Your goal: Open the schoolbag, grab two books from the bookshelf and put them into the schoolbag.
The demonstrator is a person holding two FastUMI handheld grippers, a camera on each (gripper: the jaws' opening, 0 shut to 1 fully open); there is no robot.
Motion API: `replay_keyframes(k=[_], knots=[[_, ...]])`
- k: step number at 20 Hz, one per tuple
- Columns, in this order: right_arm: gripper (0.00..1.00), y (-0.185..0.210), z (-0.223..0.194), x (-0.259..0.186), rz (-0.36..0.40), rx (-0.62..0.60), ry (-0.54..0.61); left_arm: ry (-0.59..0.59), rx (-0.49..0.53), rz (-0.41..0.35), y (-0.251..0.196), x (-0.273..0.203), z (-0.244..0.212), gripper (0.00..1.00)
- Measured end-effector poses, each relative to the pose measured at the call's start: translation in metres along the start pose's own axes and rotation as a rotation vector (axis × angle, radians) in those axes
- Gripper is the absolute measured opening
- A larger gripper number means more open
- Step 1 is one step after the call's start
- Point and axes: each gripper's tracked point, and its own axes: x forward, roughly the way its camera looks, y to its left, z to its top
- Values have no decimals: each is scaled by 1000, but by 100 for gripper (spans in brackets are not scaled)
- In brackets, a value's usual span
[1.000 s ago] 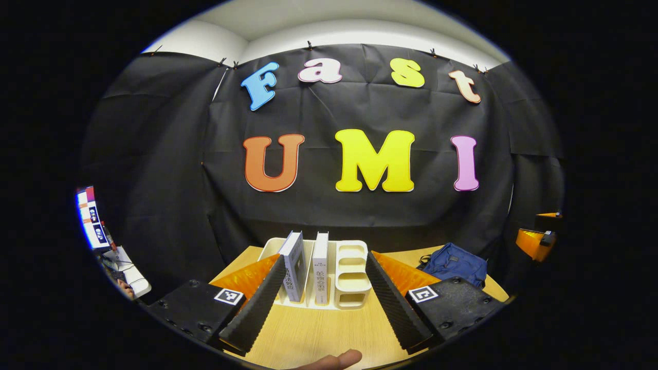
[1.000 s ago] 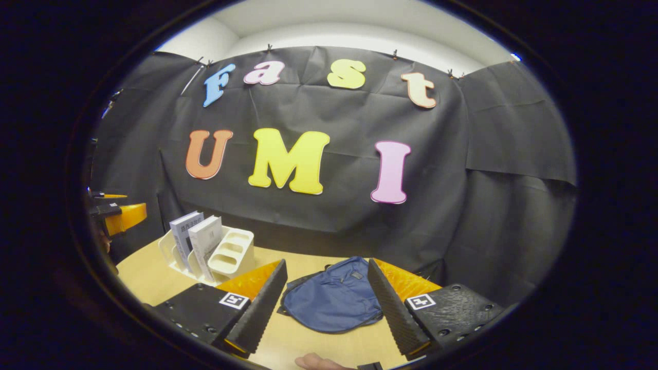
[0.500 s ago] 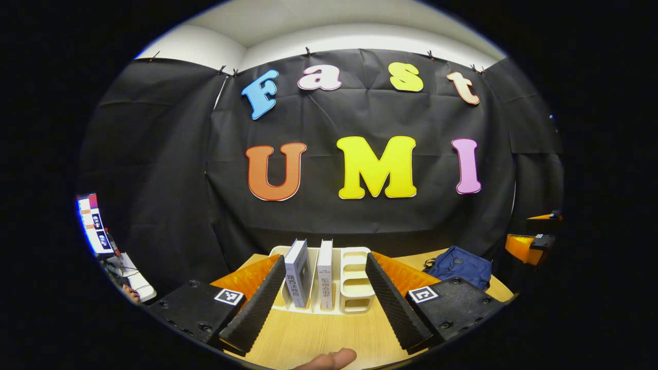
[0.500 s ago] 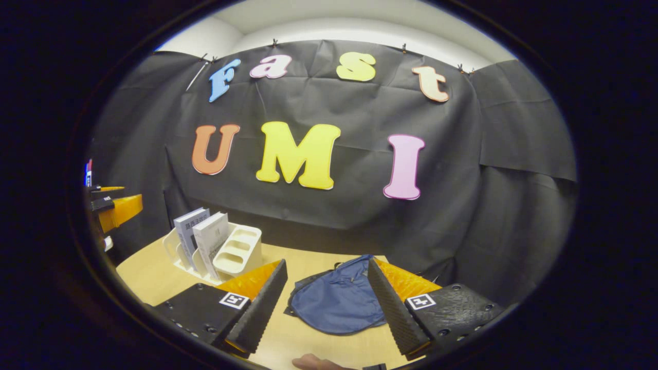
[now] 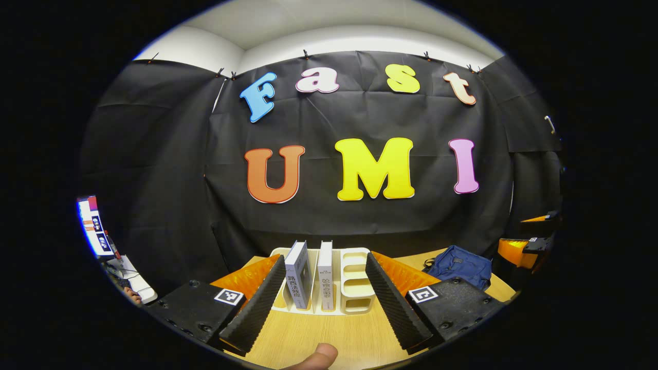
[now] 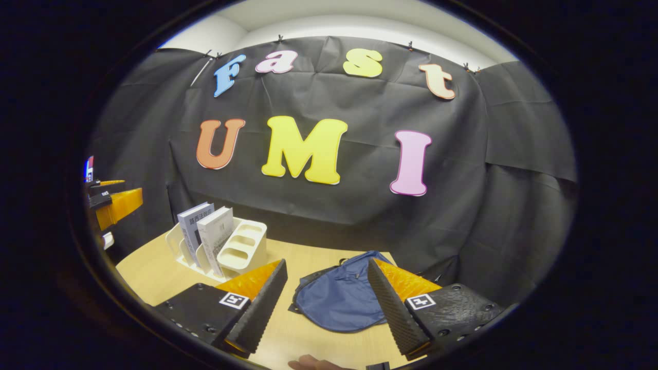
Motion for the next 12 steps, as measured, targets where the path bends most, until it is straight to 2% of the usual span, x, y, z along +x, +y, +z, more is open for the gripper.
replay_keyframes(k=[4, 5, 6, 12], knots=[[98, 0, -2, 0, 0, -1, 6, 4, -3, 0, 1, -1, -1, 100], [95, -1, -2, -1, -2, -1, 8, 0, -3, 4, 2, 0, 0, 100], [98, -2, -3, -1, -4, -3, 8, -1, -4, 6, 3, -2, -1, 100], [95, -4, -5, 0, -10, -5, 10, -4, -24, -4, -2, -4, 0, 100]])
